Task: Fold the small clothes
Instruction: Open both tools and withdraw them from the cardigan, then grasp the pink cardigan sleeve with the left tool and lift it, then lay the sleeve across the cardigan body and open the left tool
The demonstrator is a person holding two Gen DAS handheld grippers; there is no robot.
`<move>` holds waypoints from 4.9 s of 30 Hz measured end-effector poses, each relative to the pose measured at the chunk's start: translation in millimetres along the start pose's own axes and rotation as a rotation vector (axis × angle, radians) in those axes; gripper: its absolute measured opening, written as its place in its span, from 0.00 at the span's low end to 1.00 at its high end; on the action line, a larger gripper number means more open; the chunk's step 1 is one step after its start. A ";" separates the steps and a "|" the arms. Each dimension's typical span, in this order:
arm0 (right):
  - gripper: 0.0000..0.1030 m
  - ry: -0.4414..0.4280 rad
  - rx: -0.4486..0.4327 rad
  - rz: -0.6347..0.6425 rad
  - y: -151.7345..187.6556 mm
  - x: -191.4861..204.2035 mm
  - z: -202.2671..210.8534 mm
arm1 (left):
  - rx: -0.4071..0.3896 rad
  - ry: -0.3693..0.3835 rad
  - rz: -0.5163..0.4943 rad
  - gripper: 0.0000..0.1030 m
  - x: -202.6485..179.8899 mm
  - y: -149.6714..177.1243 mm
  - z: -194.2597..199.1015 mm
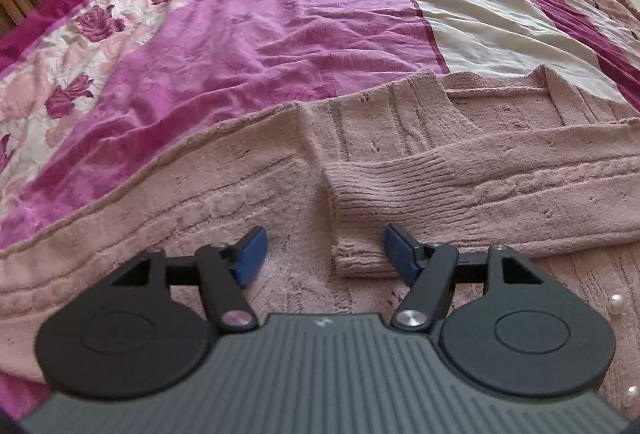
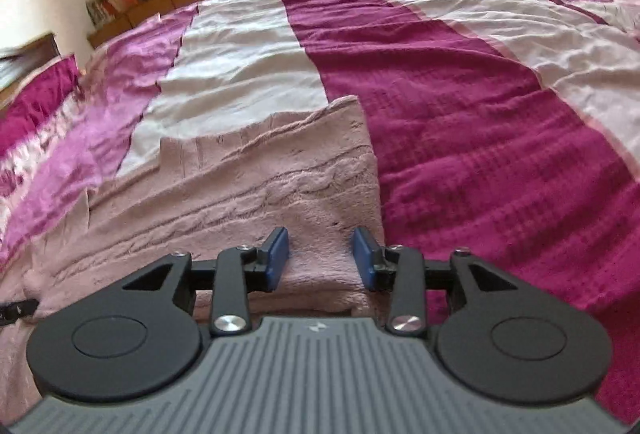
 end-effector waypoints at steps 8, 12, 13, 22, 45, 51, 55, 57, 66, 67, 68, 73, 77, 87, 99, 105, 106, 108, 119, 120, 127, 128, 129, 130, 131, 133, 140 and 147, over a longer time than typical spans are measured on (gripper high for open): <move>0.53 0.003 -0.008 -0.017 -6.0 5.8 10.5 | 0.012 -0.026 0.061 0.64 13.6 -7.0 20.3; 0.67 -0.016 -0.029 -0.021 -11.3 13.8 27.2 | -0.008 -0.040 0.075 0.64 21.7 -12.7 40.4; 0.68 -0.021 -0.034 -0.020 -12.3 15.9 32.0 | -0.012 -0.043 0.078 0.64 23.8 -14.1 45.4; 0.74 -0.100 -0.071 -0.038 -25.8 37.4 79.4 | -0.045 -0.094 0.113 0.64 48.3 -20.5 86.9; 0.79 -0.151 0.051 -0.010 10.8 62.5 109.3 | -0.006 -0.321 0.308 0.64 161.4 30.3 136.5; 0.79 -0.150 0.092 0.000 20.5 69.3 100.8 | 0.009 -0.375 0.405 0.64 189.4 46.5 136.3; 0.79 -0.147 0.121 0.022 33.0 73.4 94.0 | 0.003 -0.411 0.432 0.64 201.0 51.3 135.0; 0.79 -0.143 0.136 0.035 38.7 74.7 91.1 | 0.001 -0.422 0.442 0.64 205.5 52.4 133.6; 0.81 -0.128 0.162 0.060 51.0 77.1 83.9 | 0.011 -0.464 0.488 0.64 221.4 57.6 118.3; 0.82 -0.126 0.164 0.065 52.2 77.2 83.2 | 0.013 -0.471 0.499 0.64 223.8 59.2 116.8; 0.82 -0.125 0.166 0.067 53.1 77.0 82.5 | 0.013 -0.478 0.513 0.64 226.7 61.2 115.2; 0.84 -0.120 0.168 0.075 56.4 77.4 79.4 | 0.009 -0.499 0.580 0.64 241.2 71.4 108.6; 0.86 -0.124 0.165 0.082 57.8 79.4 78.8 | -0.019 -0.504 0.630 0.64 250.8 76.2 105.1; 0.92 -0.140 0.160 0.087 60.3 80.6 77.5 | -0.117 -0.498 0.690 0.73 265.3 79.2 88.5; 0.93 -0.152 0.153 0.110 62.1 81.7 78.0 | -0.189 -0.534 0.598 0.22 268.5 68.9 89.3; 0.93 -0.153 0.152 0.102 62.1 81.6 78.7 | -0.270 -0.462 0.588 0.11 259.9 53.3 108.2; 0.93 -0.153 0.151 0.102 62.1 81.6 79.2 | -0.286 -0.446 0.588 0.11 256.8 49.5 111.3; 0.93 -0.153 0.151 0.100 61.9 81.7 79.4 | -0.314 -0.411 0.591 0.10 248.5 39.4 116.8; 0.93 -0.148 0.144 0.008 48.1 73.9 88.1 | -0.434 -0.242 0.564 0.10 185.5 -23.1 129.1; 0.93 -0.146 0.139 0.001 46.5 73.0 89.4 | -0.439 -0.227 0.558 0.10 178.4 -28.1 127.9; 0.93 -0.141 0.104 -0.017 37.2 65.7 98.0 | -0.470 -0.093 0.513 0.10 124.6 -56.2 119.9; 0.93 -0.141 0.103 -0.020 37.1 64.6 98.4 | -0.469 -0.075 0.502 0.10 116.8 -58.2 118.2; 0.93 -0.140 0.102 -0.024 36.6 63.4 98.3 | -0.466 -0.057 0.487 0.10 107.0 -59.6 116.9; 0.93 -0.139 0.102 -0.028 36.7 62.7 98.6 | -0.462 -0.041 0.473 0.10 97.6 -60.4 115.5; 0.93 -0.140 0.102 -0.033 36.8 61.8 98.6 | -0.456 -0.024 0.458 0.10 87.8 -60.5 113.7; 0.93 -0.140 0.102 -0.041 37.3 60.2 99.0 | -0.440 0.003 0.422 0.10 70.0 -58.0 108.4; 0.93 -0.134 0.101 -0.055 38.8 55.0 100.1 | -0.341 0.070 0.341 0.10 21.6 -34.9 84.5; 0.93 -0.127 0.105 -0.063 41.0 50.2 100.3 | -0.255 0.093 0.268 0.10 -1.7 -10.4 68.0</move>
Point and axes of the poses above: each gripper's, at about its wrist camera, not at the fingertips, and z roughly against the way its jaws point, x to its left, y to its underside, the point moved 5 cm from there along -z, roughly the way its jaws point, and after that the axes turned 13 degrees about -x, right-handed, at the moved point
